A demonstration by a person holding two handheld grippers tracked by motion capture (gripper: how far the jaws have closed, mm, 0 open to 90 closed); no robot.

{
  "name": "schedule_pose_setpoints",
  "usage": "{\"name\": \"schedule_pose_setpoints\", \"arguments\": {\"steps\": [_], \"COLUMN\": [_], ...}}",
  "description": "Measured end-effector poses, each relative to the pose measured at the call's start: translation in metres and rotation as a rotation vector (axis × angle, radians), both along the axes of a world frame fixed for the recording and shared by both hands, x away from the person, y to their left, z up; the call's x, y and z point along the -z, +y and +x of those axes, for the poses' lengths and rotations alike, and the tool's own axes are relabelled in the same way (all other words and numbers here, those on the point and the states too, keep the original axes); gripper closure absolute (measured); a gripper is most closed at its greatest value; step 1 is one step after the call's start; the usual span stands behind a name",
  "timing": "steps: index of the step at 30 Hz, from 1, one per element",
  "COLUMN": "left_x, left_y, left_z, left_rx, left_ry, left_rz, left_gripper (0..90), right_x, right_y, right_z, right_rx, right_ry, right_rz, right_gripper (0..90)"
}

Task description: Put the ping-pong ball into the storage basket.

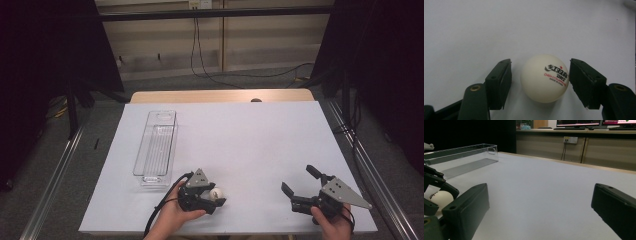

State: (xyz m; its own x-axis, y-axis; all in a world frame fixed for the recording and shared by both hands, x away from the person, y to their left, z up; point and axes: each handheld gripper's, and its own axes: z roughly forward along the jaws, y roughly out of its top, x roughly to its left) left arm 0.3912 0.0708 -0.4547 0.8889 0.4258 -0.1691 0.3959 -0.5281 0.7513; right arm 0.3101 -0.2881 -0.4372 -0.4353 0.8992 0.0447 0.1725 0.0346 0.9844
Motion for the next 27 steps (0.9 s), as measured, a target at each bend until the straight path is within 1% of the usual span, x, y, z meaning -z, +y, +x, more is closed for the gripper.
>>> {"name": "schedule_pose_setpoints", "arguments": {"steps": [2,4,5,8,9,10,11,12,13,15,17,22,23,27], "left_x": [0.0004,-0.0002,-0.0003,0.0,0.0,0.0,0.0004,-0.0006,-0.0006,-0.0001,-0.0006,-0.0013,-0.0012,-0.0012], "left_y": [-0.0009,-0.0005,-0.0005,-0.0005,-0.0004,-0.0003,-0.0003,0.0002,0.0002,0.0001,0.0009,0.0017,0.002,0.0021], "left_z": [-0.0006,-0.0001,-0.0002,-0.0001,-0.0001,-0.0001,0.0001,0.0003,0.0001,0.0001,0.0008,0.0009,0.001,0.0005], "left_rx": [-0.006,0.002,0.002,0.004,0.005,0.004,0.004,0.012,0.011,0.0,0.01,0.013,0.013,0.007], "left_ry": [0.001,-0.001,-0.003,-0.005,-0.003,-0.006,-0.008,-0.01,-0.013,-0.005,-0.005,0.006,0.002,0.009], "left_rz": [-0.004,0.014,0.015,0.012,0.011,0.013,0.006,0.022,0.023,0.007,0.013,0.01,0.007,0.005], "left_gripper": [35.9,36.3,37.2,37.9,40.4,41.3,41.3,42.5,43.2,43.9,45.5,49.7,50.8,50.9], "right_x": [0.0,0.0,-0.0001,-0.0001,-0.0001,0.0,0.0,0.0003,0.0002,0.0003,0.0004,0.0004,0.0007,0.0008], "right_y": [0.0005,0.0004,0.0003,0.0003,0.0003,0.0003,0.0003,0.0004,0.0004,0.0005,0.0005,0.0007,0.0009,0.001], "right_z": [0.0,0.0,-0.0001,-0.0003,-0.0003,-0.0003,-0.0003,0.0003,0.0001,0.0001,0.0001,0.0002,0.0002,0.0006], "right_rx": [0.001,0.001,0.006,0.001,0.004,-0.001,-0.001,0.005,0.0,-0.003,-0.004,-0.004,-0.003,-0.007], "right_ry": [0.001,0.001,0.0,0.003,0.002,0.004,0.004,-0.001,0.005,0.006,0.006,0.005,0.006,-0.001], "right_rz": [0.001,0.001,0.004,0.003,0.005,0.002,0.002,-0.001,0.0,0.0,-0.002,-0.001,-0.003,-0.009], "right_gripper": [1.3,1.3,1.3,1.3,1.3,1.4,1.4,1.4,1.4,1.4,1.4,1.4,1.4,1.4]}}
